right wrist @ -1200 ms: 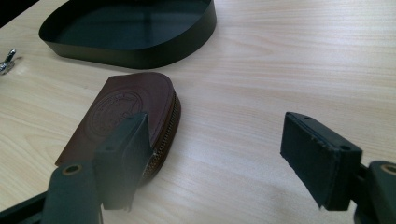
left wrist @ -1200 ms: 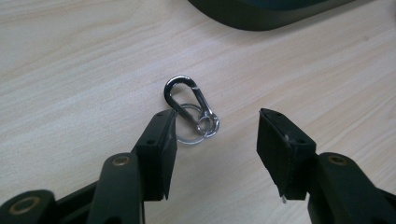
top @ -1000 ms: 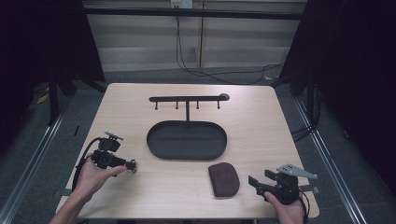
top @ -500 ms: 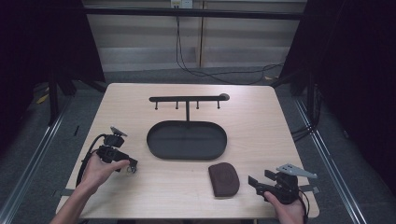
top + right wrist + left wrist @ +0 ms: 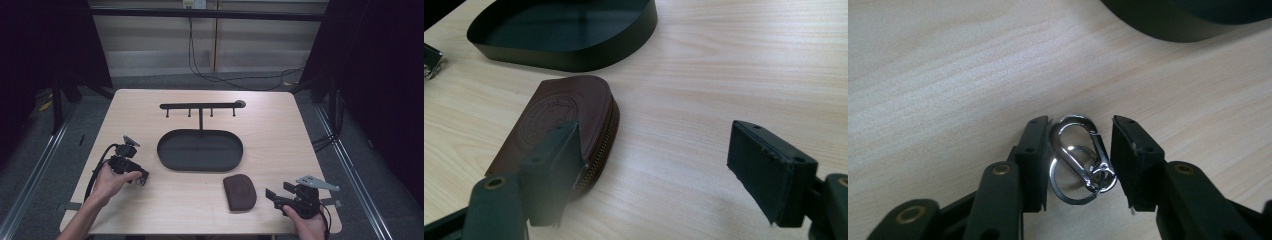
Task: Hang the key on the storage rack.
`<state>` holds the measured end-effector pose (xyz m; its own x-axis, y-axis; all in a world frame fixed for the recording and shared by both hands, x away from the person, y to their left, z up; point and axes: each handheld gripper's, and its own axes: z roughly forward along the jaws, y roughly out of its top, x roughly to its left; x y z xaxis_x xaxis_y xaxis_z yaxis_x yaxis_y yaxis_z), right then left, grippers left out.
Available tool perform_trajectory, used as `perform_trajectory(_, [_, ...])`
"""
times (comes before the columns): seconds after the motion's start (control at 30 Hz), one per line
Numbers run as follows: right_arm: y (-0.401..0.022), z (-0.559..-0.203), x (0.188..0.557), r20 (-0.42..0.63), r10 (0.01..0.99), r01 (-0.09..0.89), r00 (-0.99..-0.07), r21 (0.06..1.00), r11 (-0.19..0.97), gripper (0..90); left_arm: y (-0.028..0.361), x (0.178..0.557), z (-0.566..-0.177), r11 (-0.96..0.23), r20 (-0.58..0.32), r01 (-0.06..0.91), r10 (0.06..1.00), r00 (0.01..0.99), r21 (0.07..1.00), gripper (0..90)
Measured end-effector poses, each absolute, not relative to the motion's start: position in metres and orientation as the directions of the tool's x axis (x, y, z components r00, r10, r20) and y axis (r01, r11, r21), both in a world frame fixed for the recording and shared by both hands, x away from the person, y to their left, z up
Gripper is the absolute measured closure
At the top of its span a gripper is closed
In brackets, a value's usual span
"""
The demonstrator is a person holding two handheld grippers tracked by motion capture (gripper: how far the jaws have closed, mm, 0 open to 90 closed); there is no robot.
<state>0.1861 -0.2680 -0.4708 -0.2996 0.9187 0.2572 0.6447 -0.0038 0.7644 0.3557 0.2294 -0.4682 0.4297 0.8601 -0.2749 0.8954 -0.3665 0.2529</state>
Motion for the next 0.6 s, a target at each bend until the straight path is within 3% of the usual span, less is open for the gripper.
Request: perform_trajectory(0.6, [-0.2671, -0.4712, 0.1868, 0.256, 0.920, 0.648, -0.298, 0.761, -0.002, 21.0, 0.2185, 0.3579, -0.4675, -0.460, -0.202, 0.857, 0.839, 0.505, 0.232, 64.5])
